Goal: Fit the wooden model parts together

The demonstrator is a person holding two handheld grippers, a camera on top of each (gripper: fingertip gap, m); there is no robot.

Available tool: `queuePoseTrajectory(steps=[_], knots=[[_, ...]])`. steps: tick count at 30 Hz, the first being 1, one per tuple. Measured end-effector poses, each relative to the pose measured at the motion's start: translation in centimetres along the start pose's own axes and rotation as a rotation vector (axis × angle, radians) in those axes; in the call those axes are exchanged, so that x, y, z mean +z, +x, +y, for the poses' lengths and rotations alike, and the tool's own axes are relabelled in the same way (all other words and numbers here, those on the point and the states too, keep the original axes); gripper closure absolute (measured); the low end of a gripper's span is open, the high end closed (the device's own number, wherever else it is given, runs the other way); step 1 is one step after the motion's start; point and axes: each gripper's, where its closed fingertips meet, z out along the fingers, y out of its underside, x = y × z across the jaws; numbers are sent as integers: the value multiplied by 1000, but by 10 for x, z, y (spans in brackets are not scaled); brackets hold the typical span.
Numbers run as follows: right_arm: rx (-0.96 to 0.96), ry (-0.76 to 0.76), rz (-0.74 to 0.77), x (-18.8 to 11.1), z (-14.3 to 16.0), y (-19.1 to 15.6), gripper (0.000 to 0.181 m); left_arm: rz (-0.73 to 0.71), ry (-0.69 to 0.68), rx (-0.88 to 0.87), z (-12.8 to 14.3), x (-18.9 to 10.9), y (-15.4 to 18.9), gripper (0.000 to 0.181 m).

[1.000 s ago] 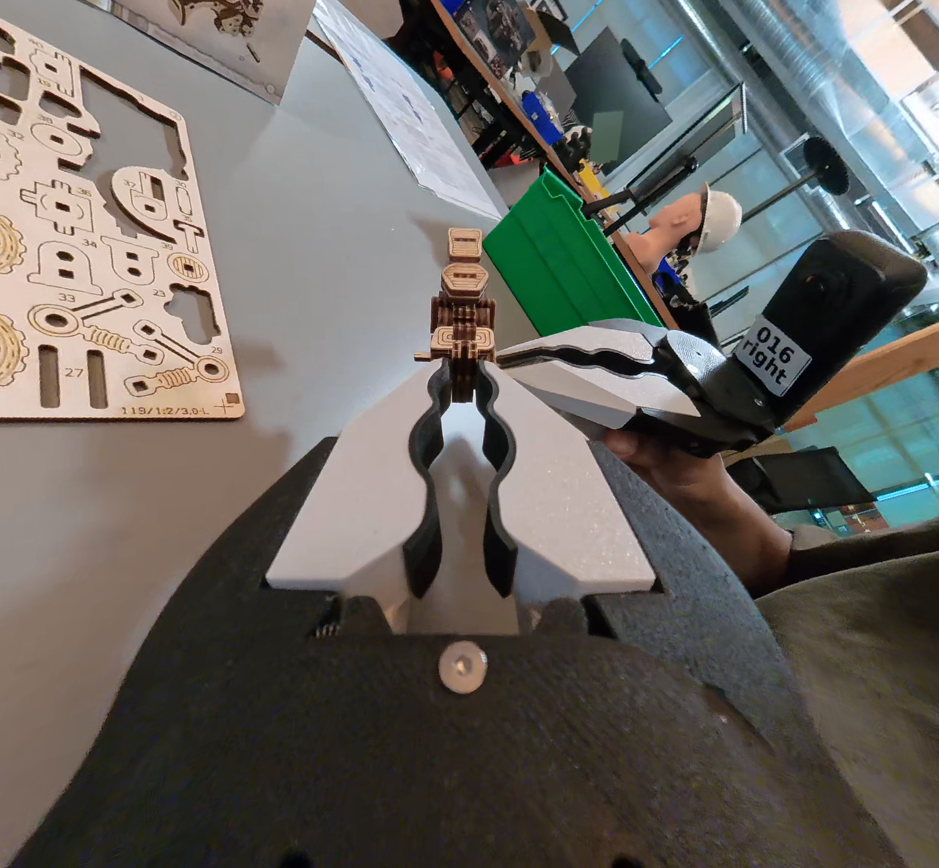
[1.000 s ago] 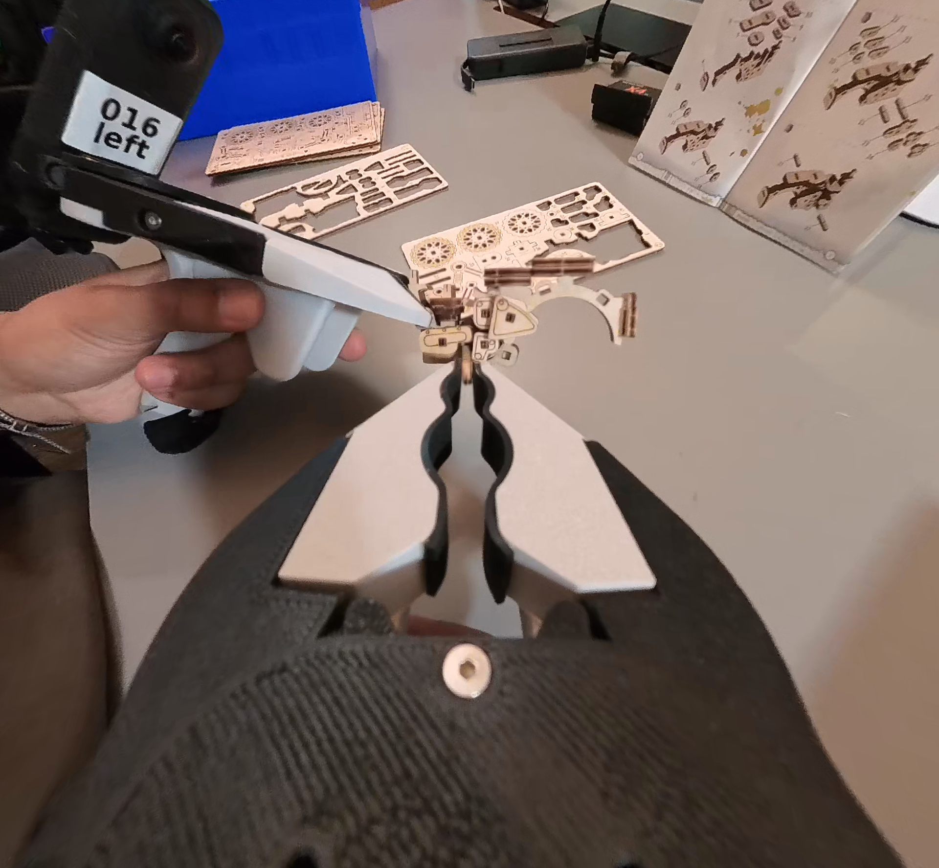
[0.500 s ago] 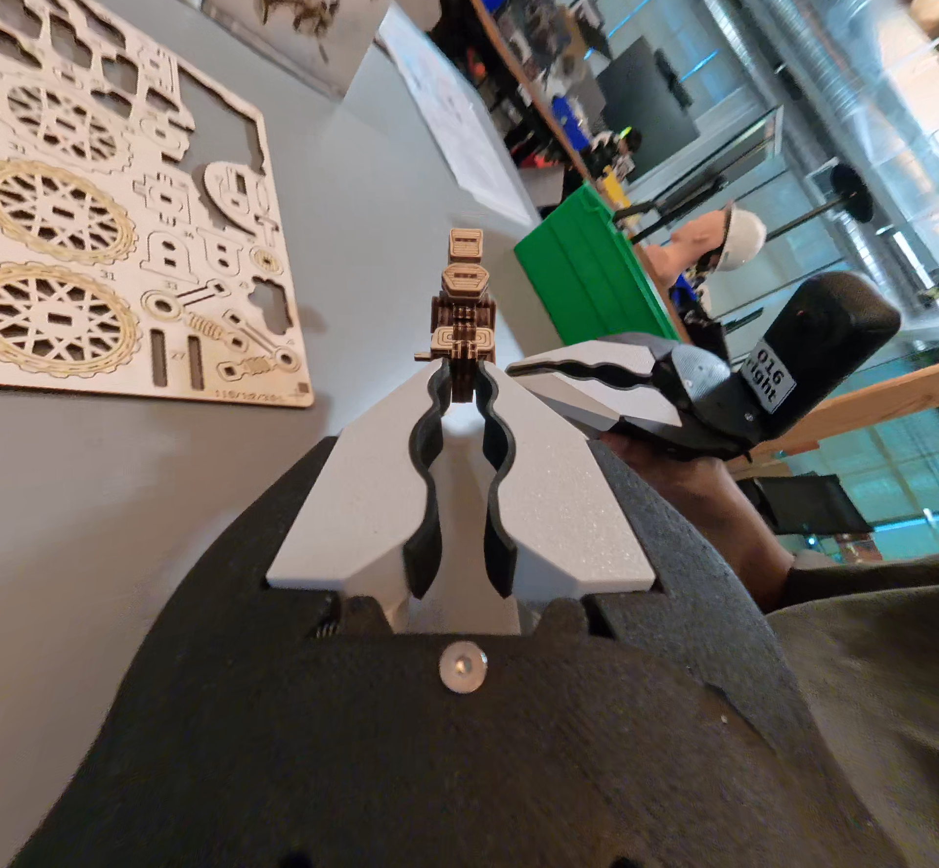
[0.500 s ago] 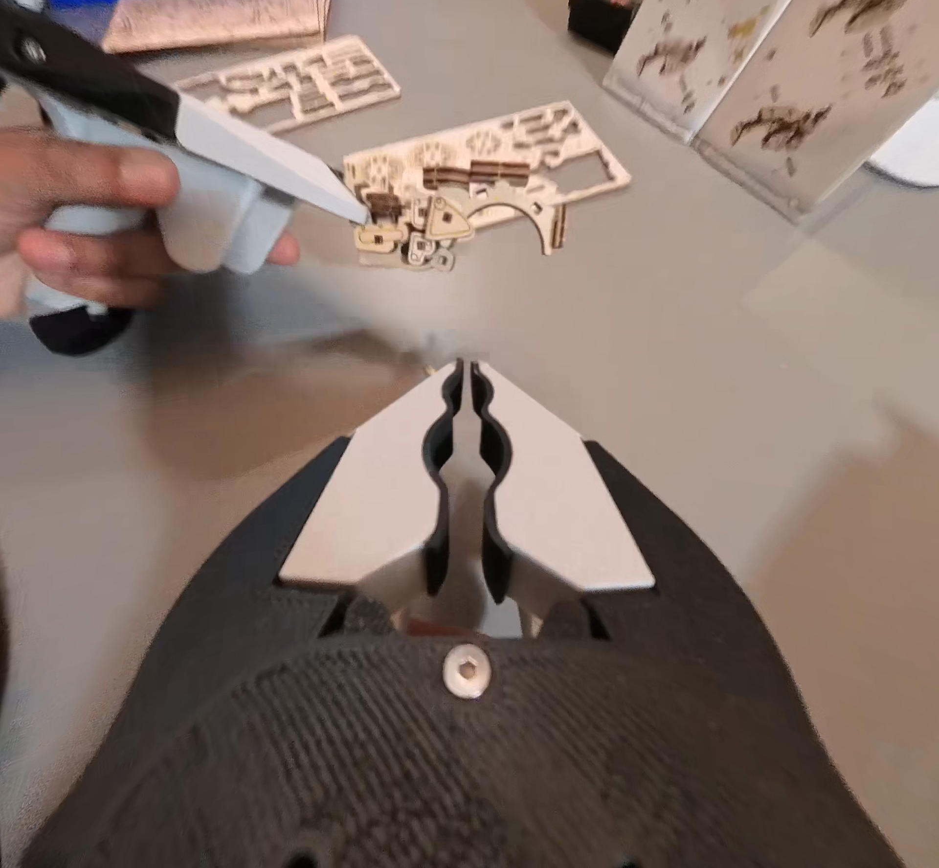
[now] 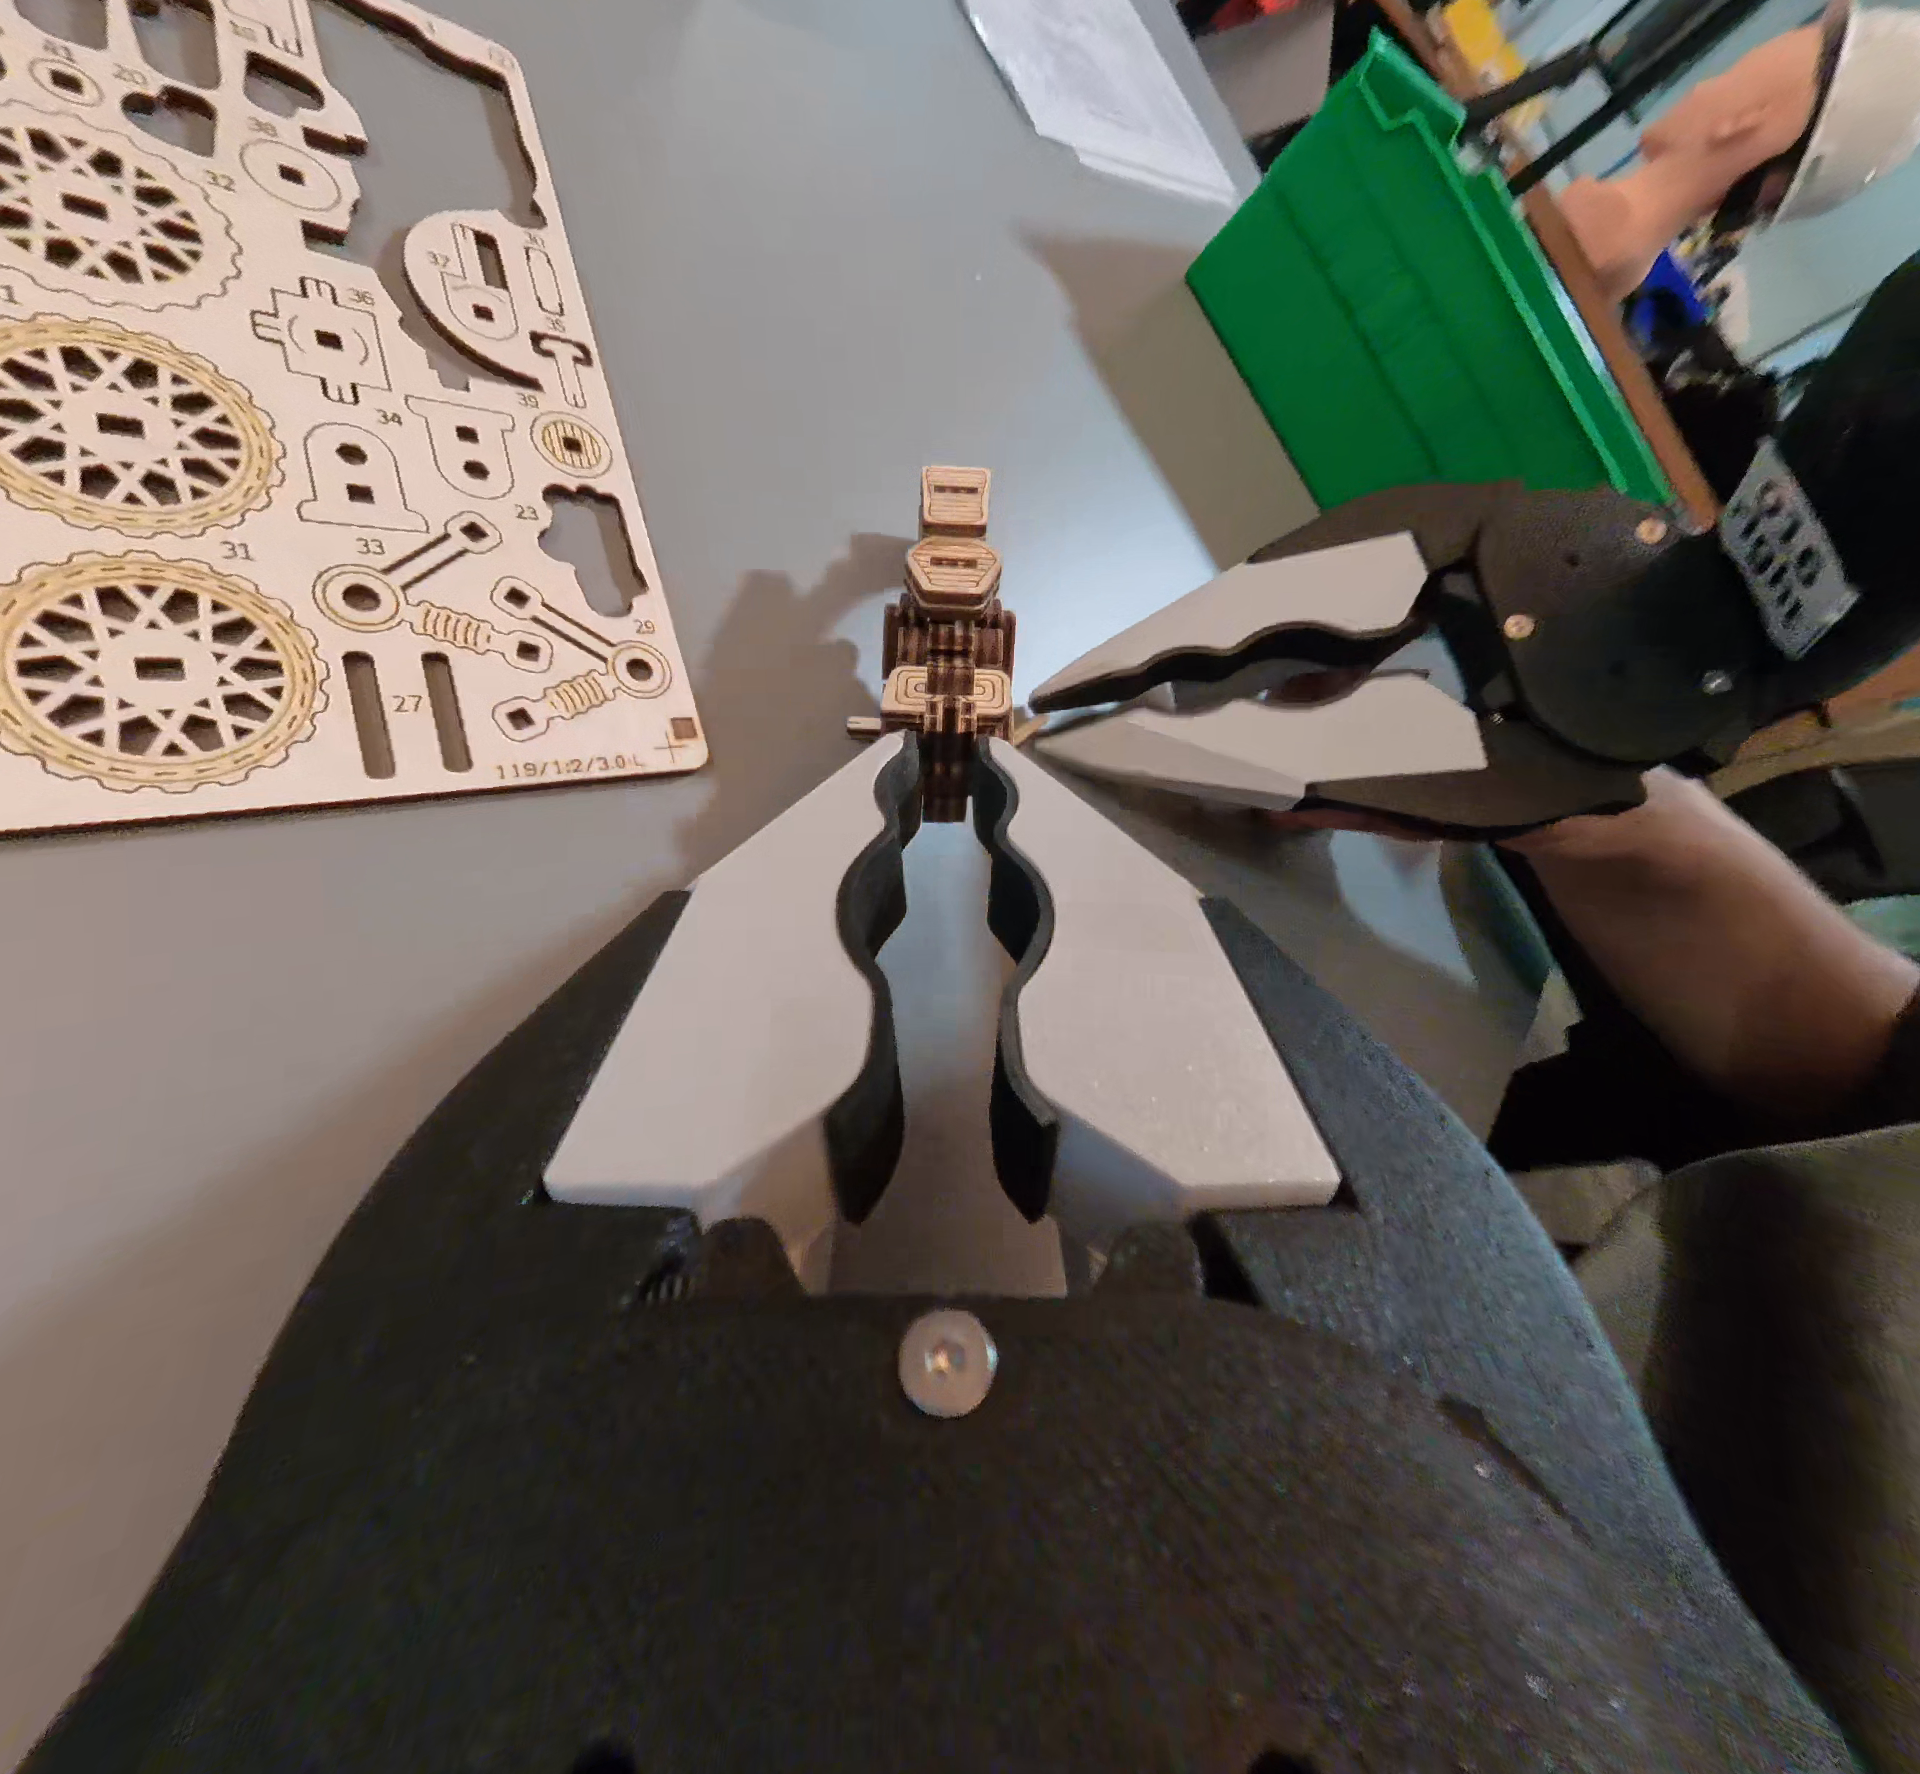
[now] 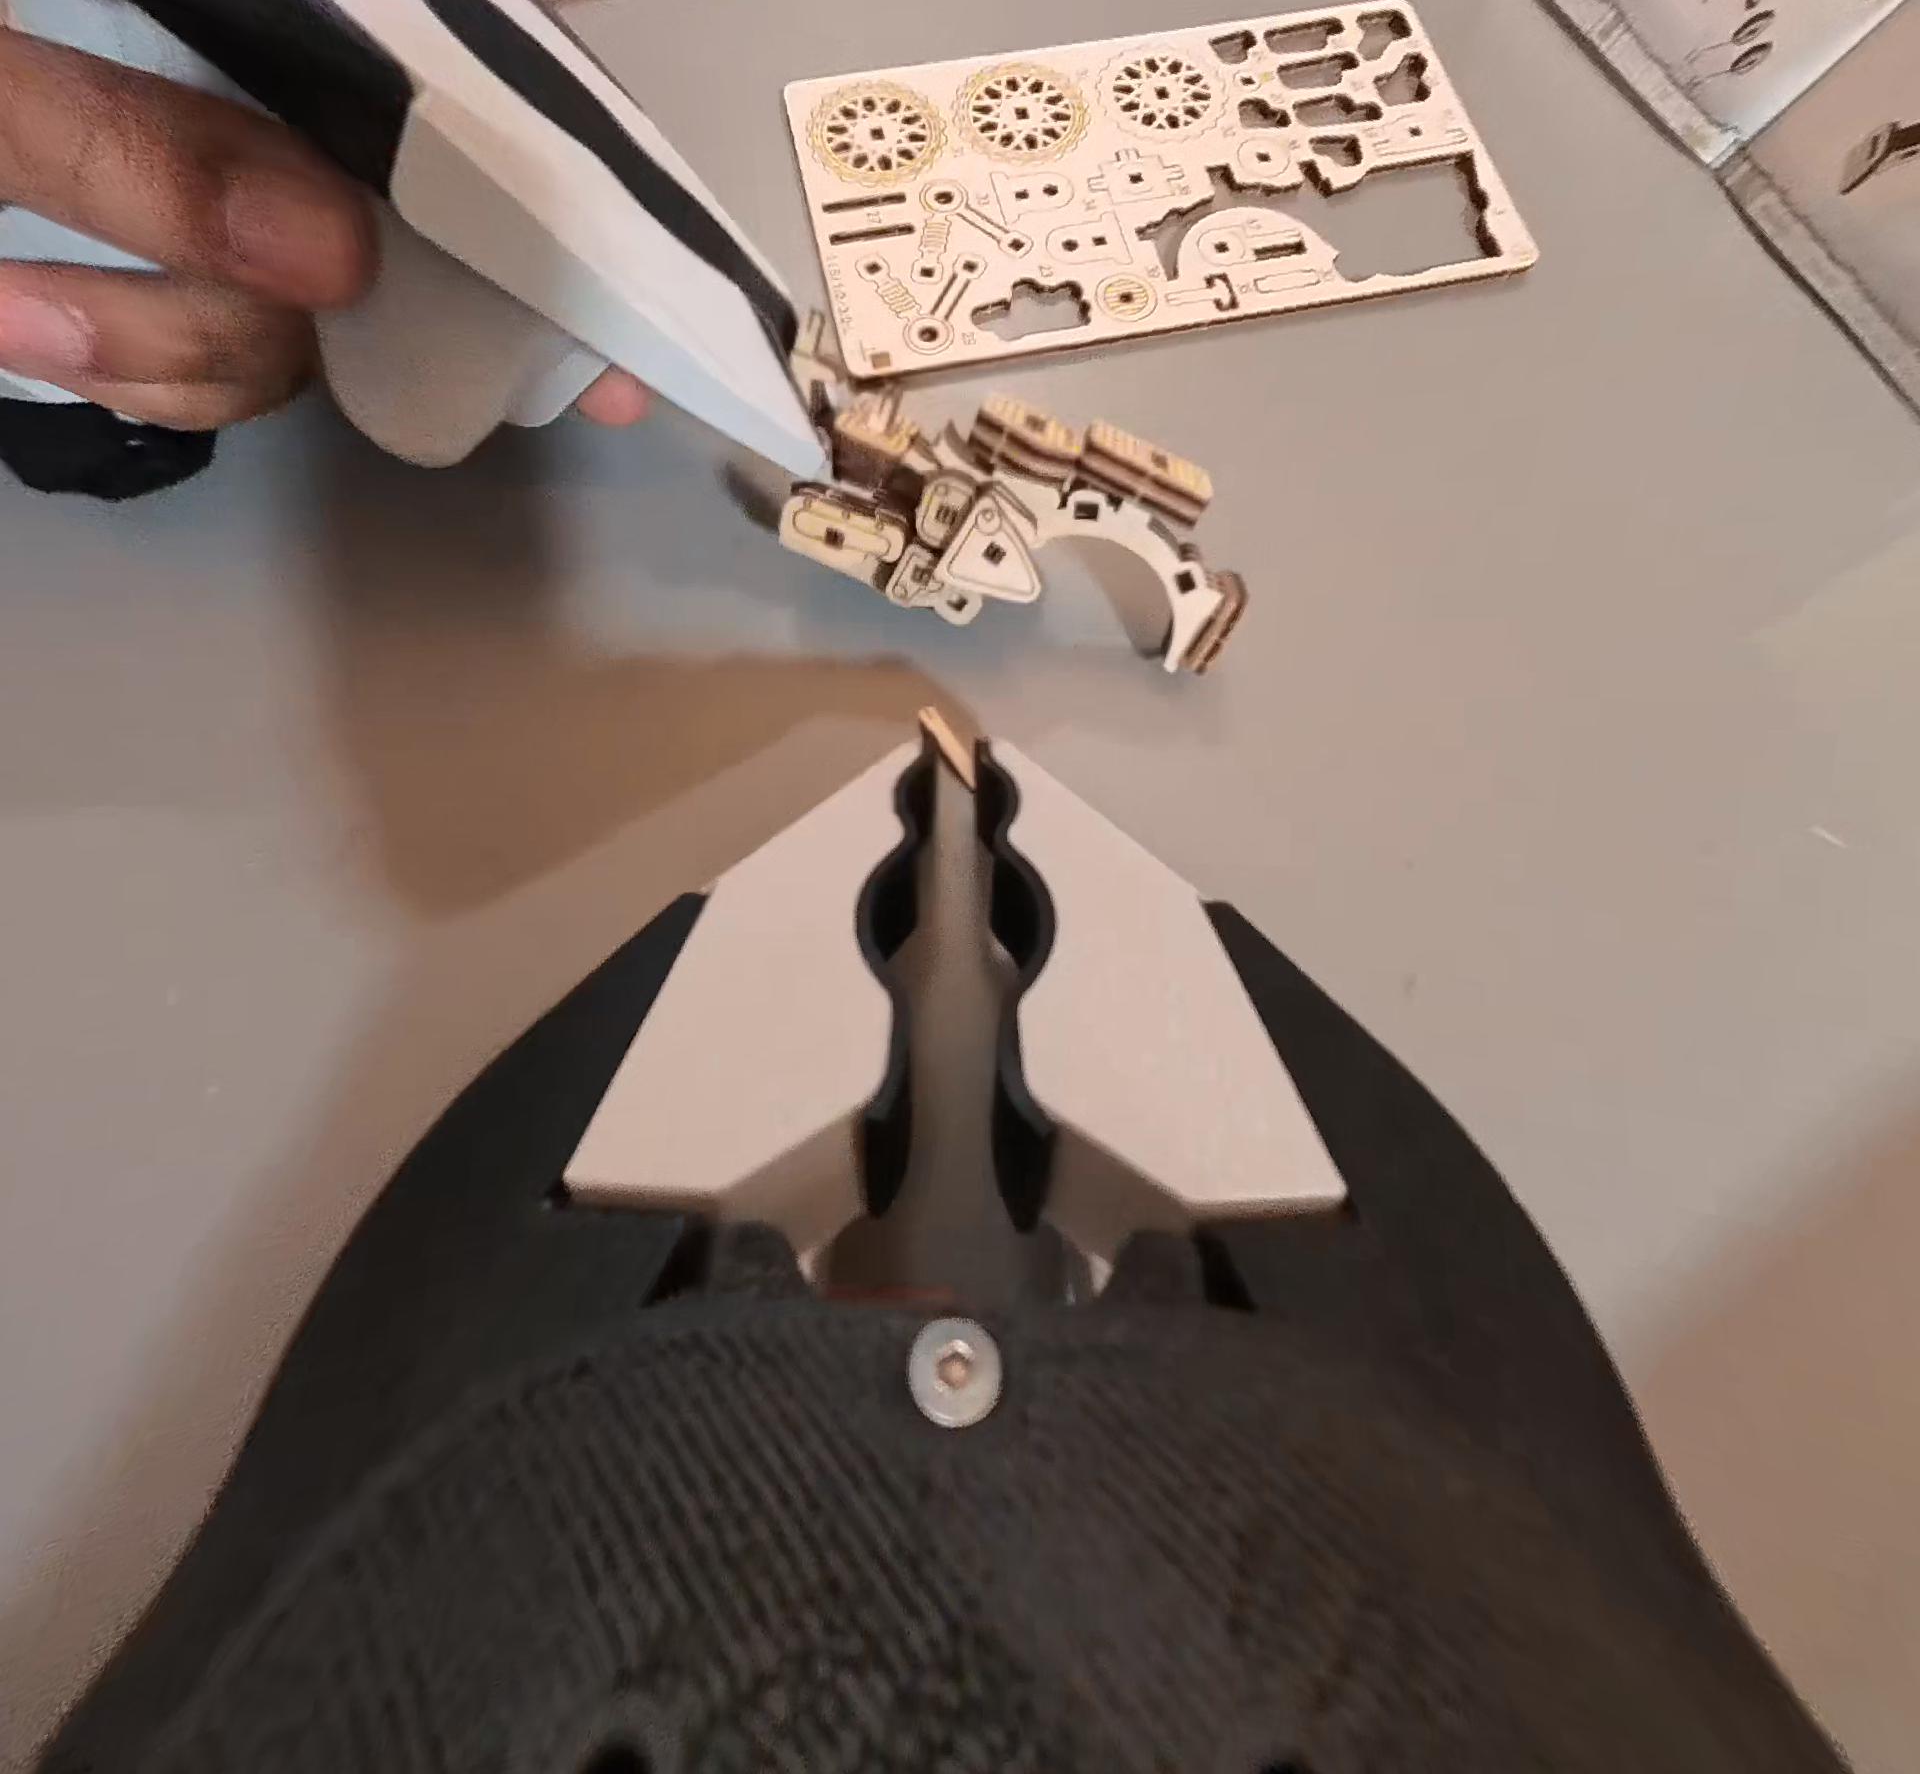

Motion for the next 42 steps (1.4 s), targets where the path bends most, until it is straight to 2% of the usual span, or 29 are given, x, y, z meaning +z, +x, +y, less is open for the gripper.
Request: queuePoseTrajectory(steps=[5, 10, 17, 21, 24, 25, 28, 34, 42], knots=[[-10, 0, 0, -2, 2, -1, 180, -28, -41, 118, 4, 2, 3, 176], [21, 79, 3, -16, -5, 3, 181, 5, -74, 101, 10, 3, 5, 175], [182, 286, -113, -37, -33, 0, 181, 11, -77, 88, 10, 2, 3, 141], [280, 411, -189, -49, -50, -1, 181, -57, 13, 165, -5, -7, 1, 120], [392, 523, -274, -61, -65, -3, 180, -86, 151, 277, -27, -20, 11, 120], [434, 559, -309, -64, -71, -5, 180, -48, 201, 327, -33, -25, 23, 121], [516, 629, -405, -71, -82, -12, 180, 148, 289, 396, -33, -34, 67, 152], [346, 610, -364, -68, -85, -29, 180, 400, 266, 98, -29, -35, 85, 177], [198, 584, -280, -64, -83, -38, 180, 420, 266, 62, -30, -36, 84, 181]])
